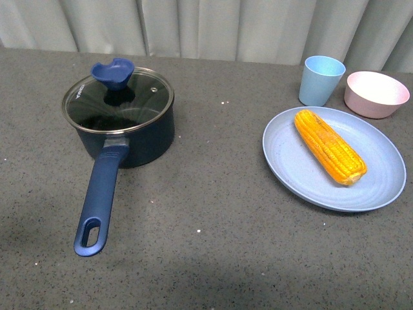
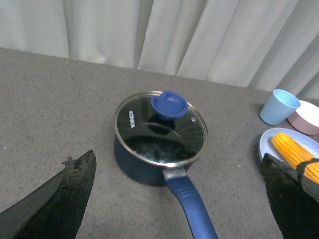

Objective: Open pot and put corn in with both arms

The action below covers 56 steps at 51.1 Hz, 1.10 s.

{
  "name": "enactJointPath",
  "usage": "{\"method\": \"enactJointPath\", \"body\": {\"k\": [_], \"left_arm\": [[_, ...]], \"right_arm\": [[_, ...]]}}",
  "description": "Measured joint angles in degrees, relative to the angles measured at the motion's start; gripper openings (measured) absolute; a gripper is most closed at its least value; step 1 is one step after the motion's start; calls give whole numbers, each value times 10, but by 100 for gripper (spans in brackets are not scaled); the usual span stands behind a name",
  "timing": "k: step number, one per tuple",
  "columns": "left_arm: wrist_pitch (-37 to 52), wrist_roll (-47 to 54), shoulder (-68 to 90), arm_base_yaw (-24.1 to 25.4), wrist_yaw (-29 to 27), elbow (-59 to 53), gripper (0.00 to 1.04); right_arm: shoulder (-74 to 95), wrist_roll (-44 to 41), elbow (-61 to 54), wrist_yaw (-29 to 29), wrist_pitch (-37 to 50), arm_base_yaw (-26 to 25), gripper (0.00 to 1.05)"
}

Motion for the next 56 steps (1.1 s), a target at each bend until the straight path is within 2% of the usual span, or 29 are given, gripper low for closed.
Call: {"method": "enactJointPath", "body": {"k": [12, 16, 37, 56], "left_arm": [[168, 5, 237, -51, -28, 85, 98], [188, 7, 314, -65, -37, 129, 98], [186, 35, 498, -91, -101, 284, 98], [169, 56, 591, -98, -124, 363, 98]], "right_arm": [[0, 0, 0, 0, 0, 0, 96], [0, 0, 0, 0, 0, 0, 96], [0, 0, 0, 0, 0, 0, 96], [0, 0, 0, 0, 0, 0, 96]]}}
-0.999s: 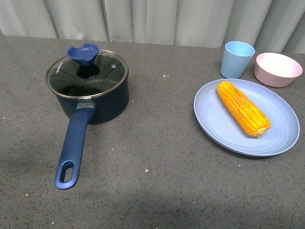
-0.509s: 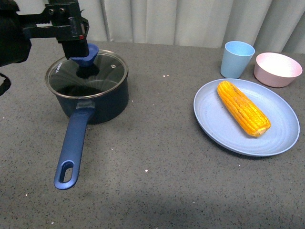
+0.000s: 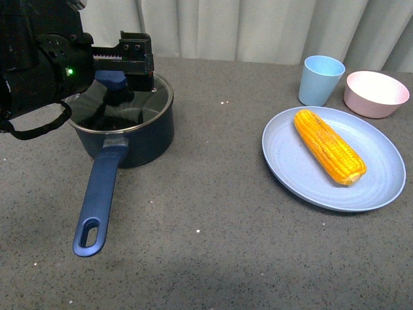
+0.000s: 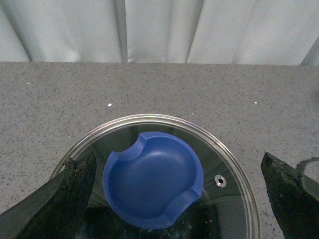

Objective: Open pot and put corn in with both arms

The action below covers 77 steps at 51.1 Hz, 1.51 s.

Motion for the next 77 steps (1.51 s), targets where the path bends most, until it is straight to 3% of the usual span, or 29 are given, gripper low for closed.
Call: {"method": "enactJointPath", "body": {"k": [44, 46, 54, 77], "left_arm": [[-30, 7, 57, 8, -14, 58, 98], [-32, 9, 57, 8, -16, 59, 95], [-43, 10, 57, 9, -17, 63, 65], [-61, -11, 12, 22, -10, 61, 65]], "right_arm": [[0, 0, 0, 0, 0, 0, 96], [0, 0, 0, 0, 0, 0, 96], [0, 0, 0, 0, 0, 0, 96], [0, 0, 0, 0, 0, 0, 96]]}}
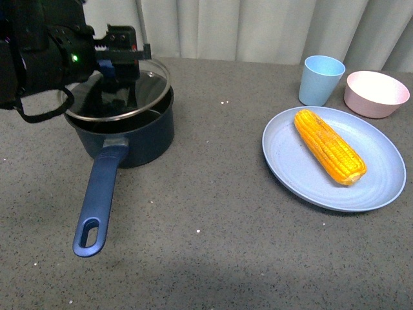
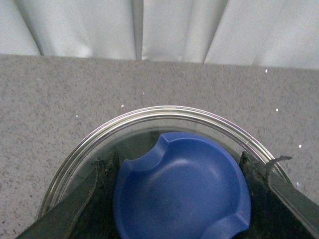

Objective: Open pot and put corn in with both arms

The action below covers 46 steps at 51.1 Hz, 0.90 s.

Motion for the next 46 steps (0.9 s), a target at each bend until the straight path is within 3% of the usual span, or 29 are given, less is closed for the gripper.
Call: {"method": "enactJointPath", "body": {"k": [8, 16, 30, 46], "left_arm": [[0, -9, -37, 35, 9, -1, 65], [18, -10, -40, 113, 46, -17, 65], [29, 7, 3, 219, 48, -14, 65], [64, 28, 68, 236, 63, -13, 65]], "right_arm": [[0, 0, 0, 0, 0, 0, 96], [0, 0, 0, 0, 0, 0, 96], [0, 0, 0, 0, 0, 0, 96], [0, 0, 0, 0, 0, 0, 96]]}}
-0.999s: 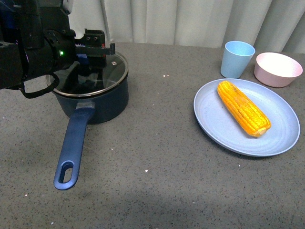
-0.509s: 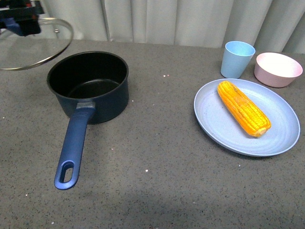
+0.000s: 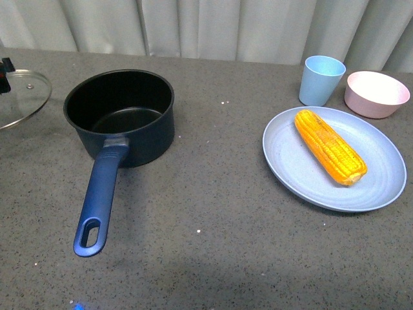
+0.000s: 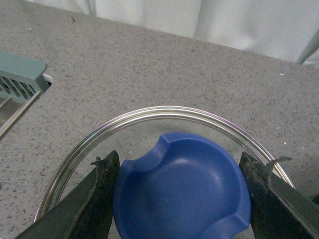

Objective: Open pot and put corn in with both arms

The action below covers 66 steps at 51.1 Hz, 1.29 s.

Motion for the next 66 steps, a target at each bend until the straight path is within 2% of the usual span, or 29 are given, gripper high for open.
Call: {"method": "enactJointPath", "body": {"k": [66], "left_arm": [[-49, 35, 89, -10, -19, 57, 65]], "right_arm": [[0, 0, 0, 0, 0, 0, 96]]}}
